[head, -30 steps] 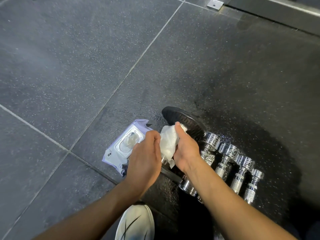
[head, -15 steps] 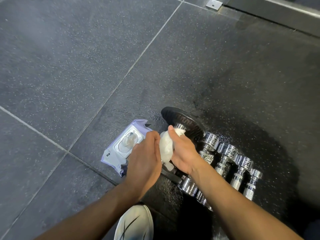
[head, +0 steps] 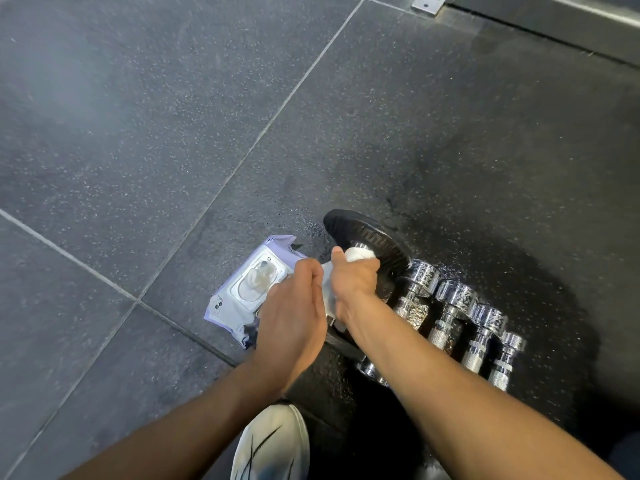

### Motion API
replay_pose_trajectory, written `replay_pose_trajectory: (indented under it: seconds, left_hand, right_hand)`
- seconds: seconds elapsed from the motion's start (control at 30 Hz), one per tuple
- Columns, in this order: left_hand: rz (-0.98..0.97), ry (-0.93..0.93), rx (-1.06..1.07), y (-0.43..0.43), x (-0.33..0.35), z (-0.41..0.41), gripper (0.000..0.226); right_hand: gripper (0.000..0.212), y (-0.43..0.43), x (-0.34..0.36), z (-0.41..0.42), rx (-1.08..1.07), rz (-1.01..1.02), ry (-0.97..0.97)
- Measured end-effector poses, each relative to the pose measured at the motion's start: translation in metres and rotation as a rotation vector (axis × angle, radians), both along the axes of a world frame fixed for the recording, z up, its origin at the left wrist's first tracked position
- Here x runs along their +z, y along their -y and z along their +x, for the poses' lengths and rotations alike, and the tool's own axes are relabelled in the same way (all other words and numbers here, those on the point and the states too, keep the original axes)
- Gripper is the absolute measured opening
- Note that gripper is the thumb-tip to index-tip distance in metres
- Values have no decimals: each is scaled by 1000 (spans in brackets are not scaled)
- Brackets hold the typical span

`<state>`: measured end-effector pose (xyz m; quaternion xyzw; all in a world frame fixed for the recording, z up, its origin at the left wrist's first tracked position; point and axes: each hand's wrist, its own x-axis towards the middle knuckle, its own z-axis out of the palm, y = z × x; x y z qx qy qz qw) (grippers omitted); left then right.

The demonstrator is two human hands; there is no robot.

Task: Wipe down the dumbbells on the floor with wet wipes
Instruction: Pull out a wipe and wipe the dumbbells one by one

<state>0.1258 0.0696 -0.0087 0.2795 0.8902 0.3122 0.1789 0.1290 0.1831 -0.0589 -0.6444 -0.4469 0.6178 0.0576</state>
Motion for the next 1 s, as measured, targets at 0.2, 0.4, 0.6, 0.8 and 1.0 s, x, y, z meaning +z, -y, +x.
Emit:
replay_pose_trajectory:
  seconds: [0.2,0.4,0.6,0.8,1.0]
  left_hand:
    - [38,55,47,3,-3,-4,16]
    - [50,72,63,4,-5,-4,15]
    - [47,51,50,4,-6,-5,15]
    - [75,57,62,5,-7,-7,16]
    - [42,57,53,4,-4,-2,17]
  right_hand:
    - [20,-8,-4,27,5,-523,-470]
    - [38,-1,9,49,292,-638,-504]
    - [48,7,15,42,490,-377,-165]
    - [22,-4,39,50,310,-388,-235]
    - [17,11,20,40,377,-363,-201]
